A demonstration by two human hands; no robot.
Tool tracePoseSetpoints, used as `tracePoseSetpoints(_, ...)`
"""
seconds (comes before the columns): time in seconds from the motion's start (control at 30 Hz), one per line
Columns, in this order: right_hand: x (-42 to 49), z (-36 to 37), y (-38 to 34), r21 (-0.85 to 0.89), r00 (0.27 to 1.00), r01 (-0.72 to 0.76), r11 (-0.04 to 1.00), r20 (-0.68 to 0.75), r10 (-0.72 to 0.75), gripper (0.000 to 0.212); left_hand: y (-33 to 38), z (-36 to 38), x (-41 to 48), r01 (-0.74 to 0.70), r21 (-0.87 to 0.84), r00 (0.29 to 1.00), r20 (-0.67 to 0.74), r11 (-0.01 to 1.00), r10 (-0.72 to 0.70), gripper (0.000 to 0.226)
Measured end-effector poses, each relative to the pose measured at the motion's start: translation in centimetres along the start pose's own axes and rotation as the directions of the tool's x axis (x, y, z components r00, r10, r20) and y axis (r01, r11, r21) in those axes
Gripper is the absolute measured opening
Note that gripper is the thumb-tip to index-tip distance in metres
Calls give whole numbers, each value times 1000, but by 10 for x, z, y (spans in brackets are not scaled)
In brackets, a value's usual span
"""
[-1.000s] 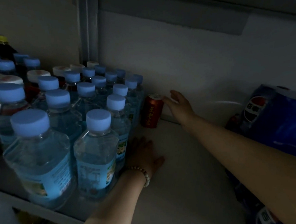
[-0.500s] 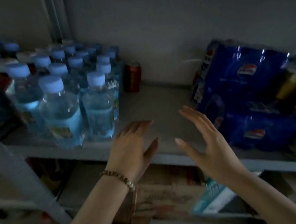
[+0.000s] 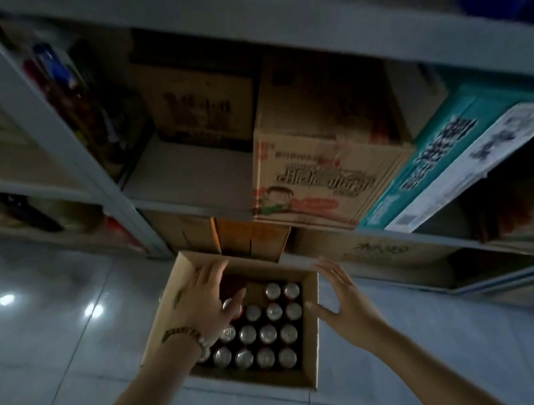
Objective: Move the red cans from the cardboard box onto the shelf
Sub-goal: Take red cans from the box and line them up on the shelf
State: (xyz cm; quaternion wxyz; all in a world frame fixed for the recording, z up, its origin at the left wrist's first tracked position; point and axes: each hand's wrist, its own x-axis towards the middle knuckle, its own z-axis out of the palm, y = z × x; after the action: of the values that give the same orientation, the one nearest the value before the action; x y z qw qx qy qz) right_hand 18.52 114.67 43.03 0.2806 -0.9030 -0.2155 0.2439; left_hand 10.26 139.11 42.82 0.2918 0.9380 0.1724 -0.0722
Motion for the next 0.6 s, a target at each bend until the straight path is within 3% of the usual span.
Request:
tracePoseSetpoints(0.13, 31, 70, 41, 45, 990, -120, 992, 79, 116, 71, -59, 60, 12, 141, 20, 979, 149, 990, -142, 66)
tracePoseSetpoints(0.3, 82, 155, 85, 100, 973, -177, 979, 166, 159, 73, -121, 130, 45, 272, -35, 941, 221, 962, -258, 80)
tracePoseSetpoints(0.4, 110, 195, 102, 168, 962, -204, 964, 216, 165, 76, -142, 161, 65, 239, -39, 939, 263, 970, -221, 86)
tracePoseSetpoints(0.6, 166, 279, 126, 181, 953, -92, 979, 301, 34, 79, -180, 223, 103, 166, -24, 935, 322, 986, -149, 87)
